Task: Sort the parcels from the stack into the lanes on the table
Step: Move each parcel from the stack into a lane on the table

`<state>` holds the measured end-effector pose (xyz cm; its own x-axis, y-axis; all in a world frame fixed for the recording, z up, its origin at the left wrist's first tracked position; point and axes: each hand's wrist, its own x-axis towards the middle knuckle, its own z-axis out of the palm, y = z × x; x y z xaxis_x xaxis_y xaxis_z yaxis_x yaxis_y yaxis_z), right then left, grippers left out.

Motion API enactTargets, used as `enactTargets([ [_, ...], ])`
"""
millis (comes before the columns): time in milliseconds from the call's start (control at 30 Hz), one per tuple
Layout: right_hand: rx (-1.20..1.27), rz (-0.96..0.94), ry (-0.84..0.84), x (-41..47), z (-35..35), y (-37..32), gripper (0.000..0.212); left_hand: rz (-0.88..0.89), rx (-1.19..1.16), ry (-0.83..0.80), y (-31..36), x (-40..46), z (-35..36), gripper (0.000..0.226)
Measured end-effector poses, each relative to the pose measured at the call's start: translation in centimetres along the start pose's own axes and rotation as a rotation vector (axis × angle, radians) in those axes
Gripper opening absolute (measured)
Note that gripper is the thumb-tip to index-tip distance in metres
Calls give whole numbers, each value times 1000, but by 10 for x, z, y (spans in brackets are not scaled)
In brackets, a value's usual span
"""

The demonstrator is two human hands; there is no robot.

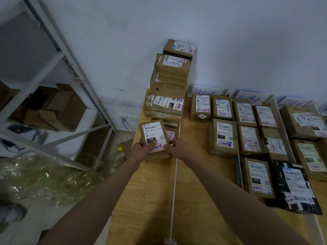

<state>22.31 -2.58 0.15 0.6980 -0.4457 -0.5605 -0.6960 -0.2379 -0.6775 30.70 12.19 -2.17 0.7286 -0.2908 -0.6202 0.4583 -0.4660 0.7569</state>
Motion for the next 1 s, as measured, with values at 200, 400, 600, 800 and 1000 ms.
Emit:
enactTargets([
  [200,-57,-74,54,-31,-7,3,40,24,142,-49,3,-21,-15,44],
  [400,-220,-134,256,-58,-33,29,43,98,171,-141,5,-51,-3,37],
  [600,-443,-99,445,-85,-70,68,41,171,232,-226,12,-65,40,37],
  [800,-412,-63,549,-101,-114,110,46,142,308,-270,26,-57,90,60],
  [1000,-376,-69,598,-90,-153,144,43,122,365,-233,28,-36,130,65],
])
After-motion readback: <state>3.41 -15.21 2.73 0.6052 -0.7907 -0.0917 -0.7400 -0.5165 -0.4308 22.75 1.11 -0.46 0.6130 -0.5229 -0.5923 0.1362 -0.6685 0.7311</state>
